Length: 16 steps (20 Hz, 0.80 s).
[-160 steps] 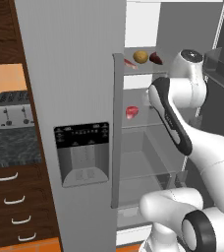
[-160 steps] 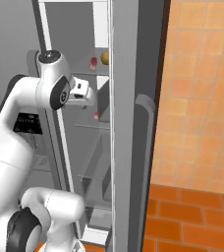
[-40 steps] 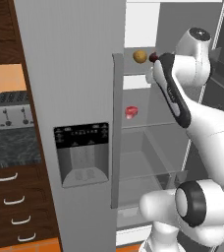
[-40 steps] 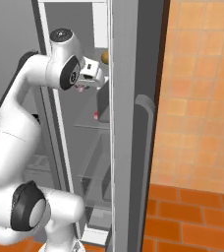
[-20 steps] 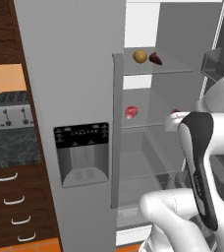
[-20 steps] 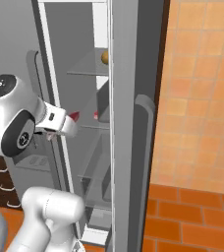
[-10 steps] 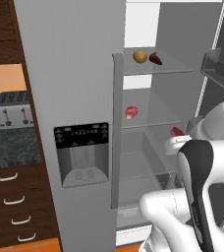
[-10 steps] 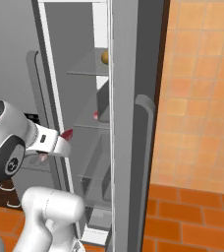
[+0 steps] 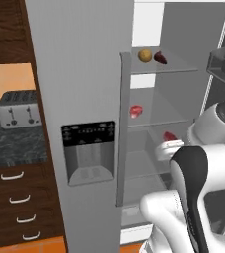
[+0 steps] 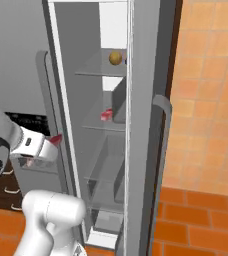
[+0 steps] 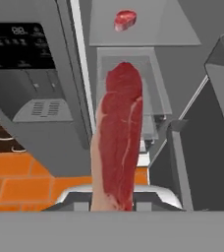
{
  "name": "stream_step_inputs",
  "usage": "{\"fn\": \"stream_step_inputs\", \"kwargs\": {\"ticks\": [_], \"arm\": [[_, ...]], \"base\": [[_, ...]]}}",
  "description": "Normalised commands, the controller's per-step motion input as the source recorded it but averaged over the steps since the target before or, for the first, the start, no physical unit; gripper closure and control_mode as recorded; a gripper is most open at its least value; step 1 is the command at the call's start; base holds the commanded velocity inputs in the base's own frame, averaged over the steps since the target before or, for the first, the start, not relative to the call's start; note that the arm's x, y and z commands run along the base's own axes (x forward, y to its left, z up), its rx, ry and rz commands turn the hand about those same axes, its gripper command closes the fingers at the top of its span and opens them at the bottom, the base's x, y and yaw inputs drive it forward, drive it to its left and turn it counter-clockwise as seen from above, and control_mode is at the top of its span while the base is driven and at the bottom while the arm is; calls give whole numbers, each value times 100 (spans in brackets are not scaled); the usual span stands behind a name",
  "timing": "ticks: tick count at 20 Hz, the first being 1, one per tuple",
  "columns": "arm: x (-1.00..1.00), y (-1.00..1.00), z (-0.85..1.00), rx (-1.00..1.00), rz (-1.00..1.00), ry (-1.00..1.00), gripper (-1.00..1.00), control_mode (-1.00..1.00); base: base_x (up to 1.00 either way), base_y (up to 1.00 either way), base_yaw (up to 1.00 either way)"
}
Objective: Place one potato and one steak in each tupperware on the nearby counter, to pack two identical lunches.
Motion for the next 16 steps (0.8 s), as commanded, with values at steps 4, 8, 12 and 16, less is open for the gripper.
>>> {"fn": "stream_step_inputs", "kwargs": {"ticks": [4,8,12,16], "arm": [[0,0,0,0,0,0,100,100],[0,0,0,0,0,0,100,100],[0,0,0,0,0,0,100,100],[0,0,0,0,0,0,100,100]], "base": [[-47,100,0],[-14,100,0],[0,100,0],[0,100,0]]}}
